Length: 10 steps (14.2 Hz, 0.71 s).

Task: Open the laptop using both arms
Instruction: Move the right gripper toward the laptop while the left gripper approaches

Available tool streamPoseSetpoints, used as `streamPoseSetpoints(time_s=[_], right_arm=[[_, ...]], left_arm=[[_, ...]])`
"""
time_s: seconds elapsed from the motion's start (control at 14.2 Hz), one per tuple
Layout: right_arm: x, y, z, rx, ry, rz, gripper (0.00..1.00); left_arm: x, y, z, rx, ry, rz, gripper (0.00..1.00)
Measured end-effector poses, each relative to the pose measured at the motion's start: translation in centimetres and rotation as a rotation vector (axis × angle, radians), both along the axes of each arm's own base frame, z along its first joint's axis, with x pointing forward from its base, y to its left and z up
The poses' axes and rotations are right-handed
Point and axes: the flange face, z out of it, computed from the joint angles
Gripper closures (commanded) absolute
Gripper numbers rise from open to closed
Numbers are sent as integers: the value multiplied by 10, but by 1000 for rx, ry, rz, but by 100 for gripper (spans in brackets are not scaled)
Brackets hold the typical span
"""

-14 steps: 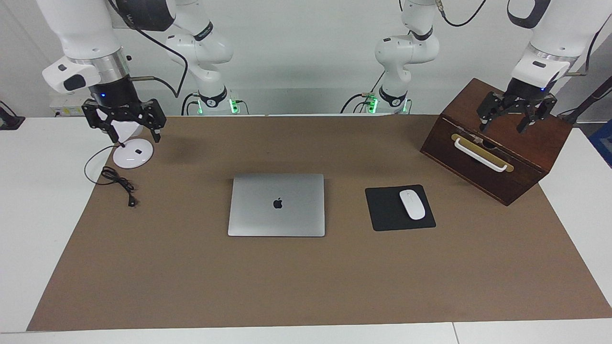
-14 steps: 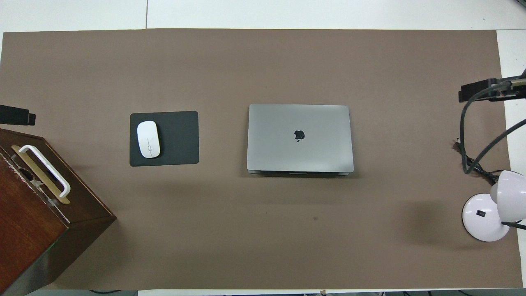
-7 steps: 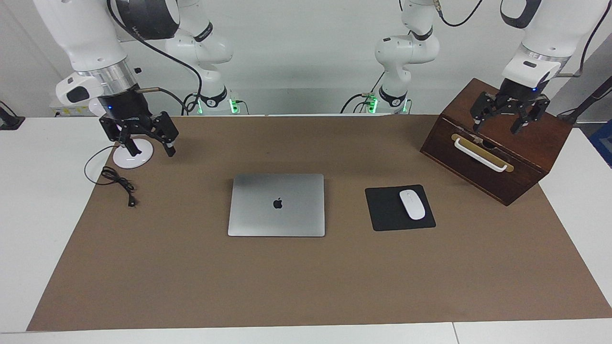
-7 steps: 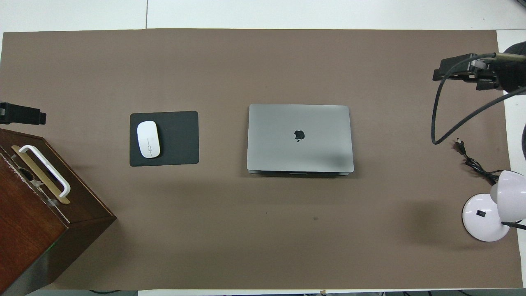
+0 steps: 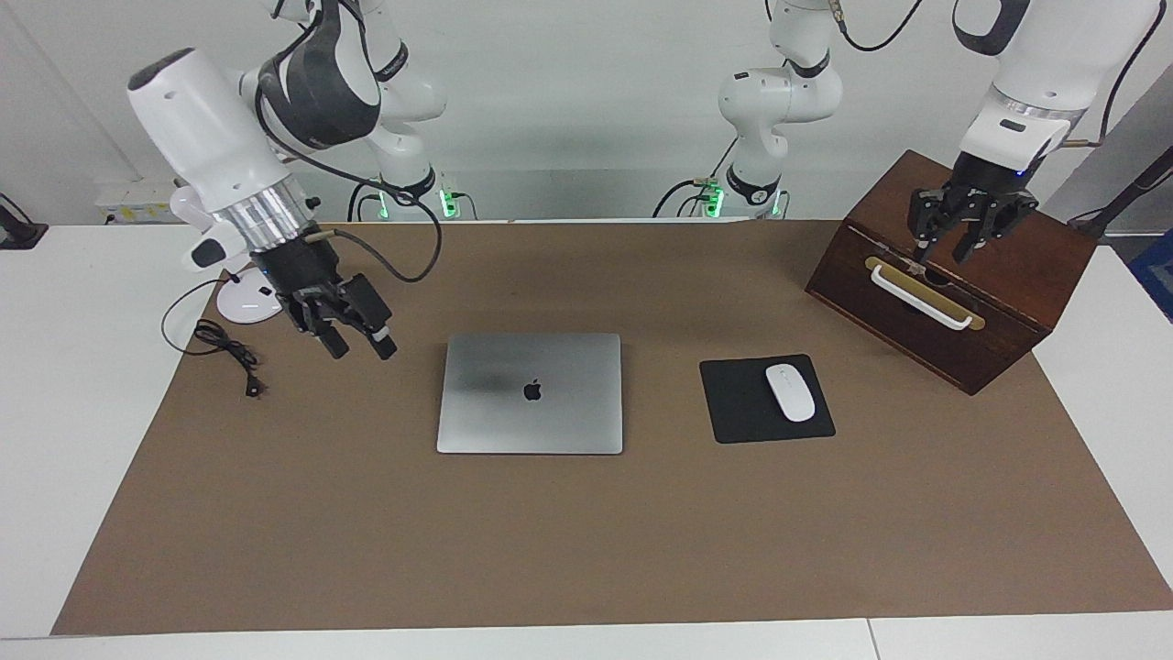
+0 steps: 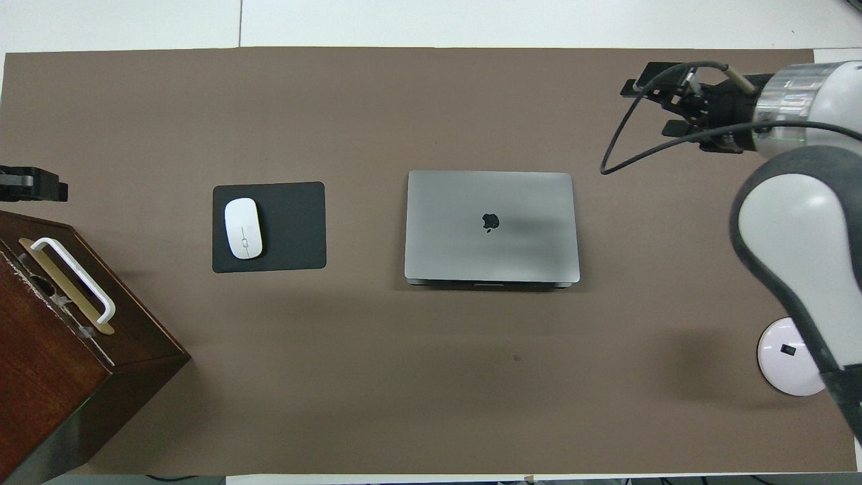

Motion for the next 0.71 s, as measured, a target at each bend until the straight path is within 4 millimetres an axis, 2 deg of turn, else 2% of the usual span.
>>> streamPoseSetpoints(time_s=[0.28,0.42,0.56,0.71], right_arm=[[-10,62,-44,138,-54,-148,0],[-17,80,-53,223,-40,-217,0],[-27,102,-59,287,-25,-296,0],[-43,125,-77,308,-25,-353,0]], left_arm=[[-3,-2,-2,0,2,-4,100],[-3,-9,-10,0,-19,-17,100],[-9,-30,-33,-2,-60,-55,100],[-24,-52,-61,-5,-106,-97,100]])
